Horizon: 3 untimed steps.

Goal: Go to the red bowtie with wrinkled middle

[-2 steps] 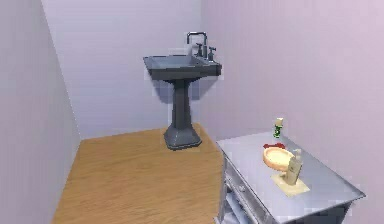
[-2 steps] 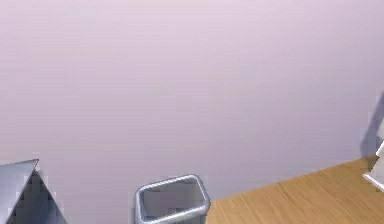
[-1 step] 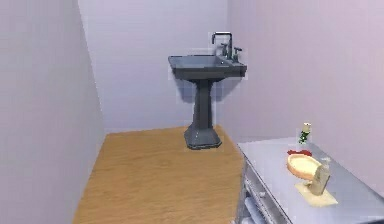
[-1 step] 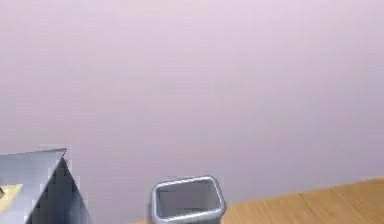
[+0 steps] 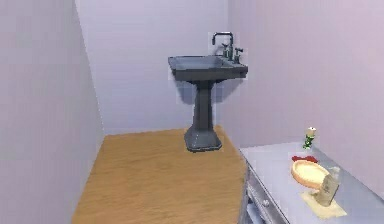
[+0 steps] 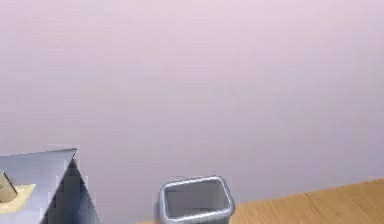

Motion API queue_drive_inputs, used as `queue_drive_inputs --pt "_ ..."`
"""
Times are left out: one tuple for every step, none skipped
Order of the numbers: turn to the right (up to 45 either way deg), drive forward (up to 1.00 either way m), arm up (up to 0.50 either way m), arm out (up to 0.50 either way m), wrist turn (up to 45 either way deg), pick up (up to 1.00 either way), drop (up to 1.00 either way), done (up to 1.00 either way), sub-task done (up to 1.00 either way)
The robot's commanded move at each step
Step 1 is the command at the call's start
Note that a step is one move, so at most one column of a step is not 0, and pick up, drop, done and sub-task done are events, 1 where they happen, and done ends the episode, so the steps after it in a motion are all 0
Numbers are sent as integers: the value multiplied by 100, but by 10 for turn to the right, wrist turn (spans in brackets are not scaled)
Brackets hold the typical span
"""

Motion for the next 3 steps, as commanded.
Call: queue_drive_inputs --pt "330 0 0 0 0 0 0 0 0" --pt "0 100 0 0 0 0 0 0 0" --pt "0 0 0 0 0 0 0 100 0"
